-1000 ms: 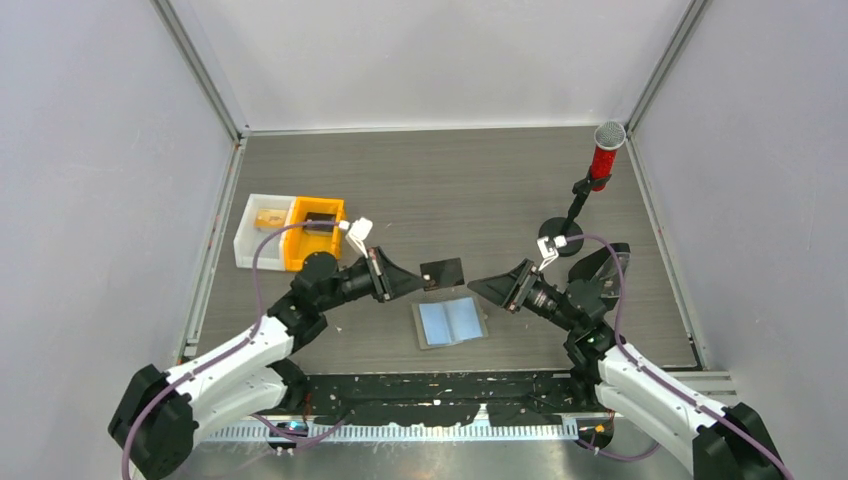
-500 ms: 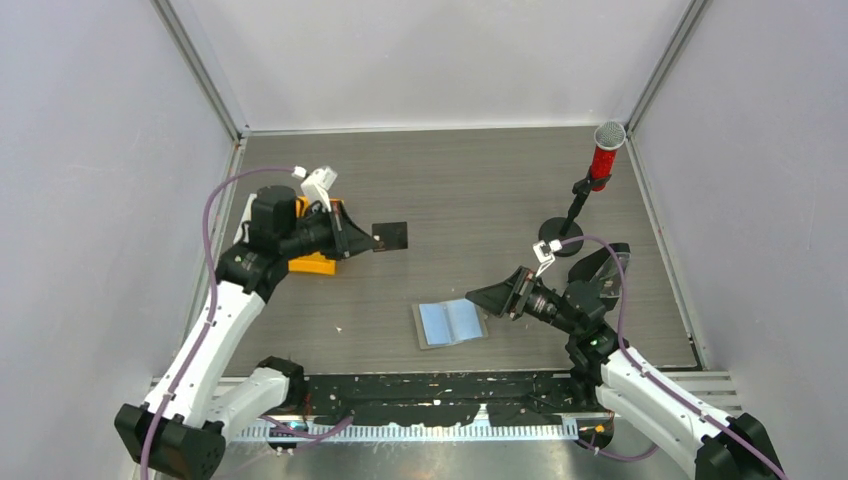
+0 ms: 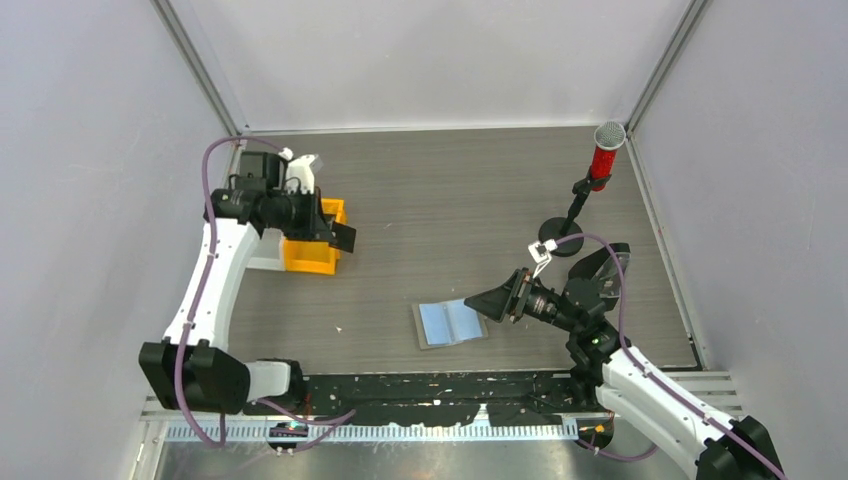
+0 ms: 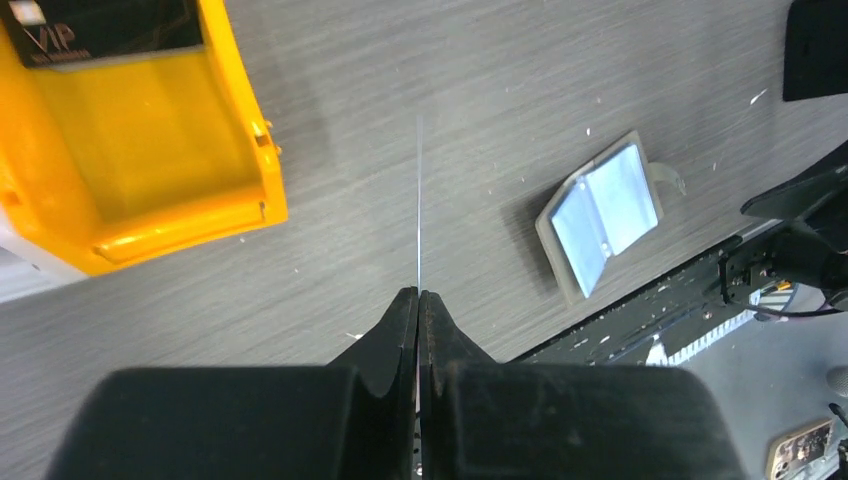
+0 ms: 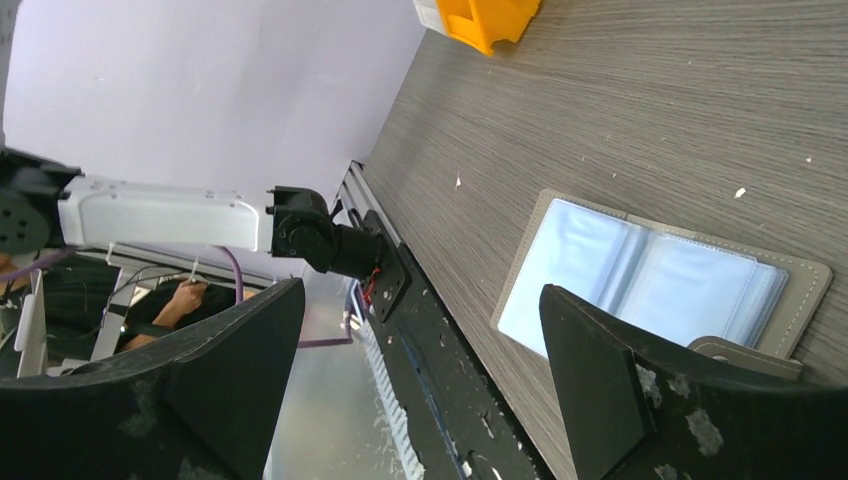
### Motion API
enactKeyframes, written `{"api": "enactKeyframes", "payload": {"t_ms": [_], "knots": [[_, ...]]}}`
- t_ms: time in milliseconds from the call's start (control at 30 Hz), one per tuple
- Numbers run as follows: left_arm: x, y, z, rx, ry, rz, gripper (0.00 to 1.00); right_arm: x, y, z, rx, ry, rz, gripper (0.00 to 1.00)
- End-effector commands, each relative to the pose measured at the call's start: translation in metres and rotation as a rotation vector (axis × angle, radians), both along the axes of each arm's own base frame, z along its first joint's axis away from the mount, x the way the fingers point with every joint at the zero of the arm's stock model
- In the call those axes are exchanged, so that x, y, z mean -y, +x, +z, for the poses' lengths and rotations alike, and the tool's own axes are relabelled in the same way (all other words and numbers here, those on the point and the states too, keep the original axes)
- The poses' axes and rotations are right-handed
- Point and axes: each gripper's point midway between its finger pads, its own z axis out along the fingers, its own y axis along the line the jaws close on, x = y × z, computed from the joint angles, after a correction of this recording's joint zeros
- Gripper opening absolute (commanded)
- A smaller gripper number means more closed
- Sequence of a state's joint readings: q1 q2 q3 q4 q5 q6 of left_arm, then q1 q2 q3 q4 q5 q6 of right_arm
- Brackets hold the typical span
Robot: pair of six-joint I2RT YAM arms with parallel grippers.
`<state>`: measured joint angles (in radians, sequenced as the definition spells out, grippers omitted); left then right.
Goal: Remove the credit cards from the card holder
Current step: Place the credit card in the storage box.
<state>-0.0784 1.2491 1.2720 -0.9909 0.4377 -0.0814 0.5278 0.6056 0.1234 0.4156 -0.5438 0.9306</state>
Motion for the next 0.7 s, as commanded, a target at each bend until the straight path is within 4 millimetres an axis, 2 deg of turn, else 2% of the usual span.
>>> {"api": "enactKeyframes", "payload": {"t_ms": [0, 67, 167, 300, 667], "knots": [[-0.007, 0.012, 0.025, 0.033, -0.034, -0.081, 0.0, -0.002, -0.001, 0.027, 0.1, 0.005, 0.03, 0.95], [-0.02, 0.02, 0.025, -0.003, -0.05, -0.044, 0.0, -0.001, -0.003, 0.026, 0.098, -0.009, 0.035, 0.95], [-0.04, 0.027, 0.013, -0.091, -0.015, 0.012, 0.0, 0.0, -0.003, 0.028, 0.114, -0.018, 0.03, 0.95], [-0.057, 0.035, 0.001, -0.14, 0.032, 0.056, 0.0, 0.002, -0.004, 0.03, 0.135, -0.028, 0.024, 0.95], [-0.083, 0.078, -0.021, -0.207, 0.086, 0.131, 0.0, 0.002, 0.002, 0.031, 0.148, -0.086, 0.019, 0.95]]}}
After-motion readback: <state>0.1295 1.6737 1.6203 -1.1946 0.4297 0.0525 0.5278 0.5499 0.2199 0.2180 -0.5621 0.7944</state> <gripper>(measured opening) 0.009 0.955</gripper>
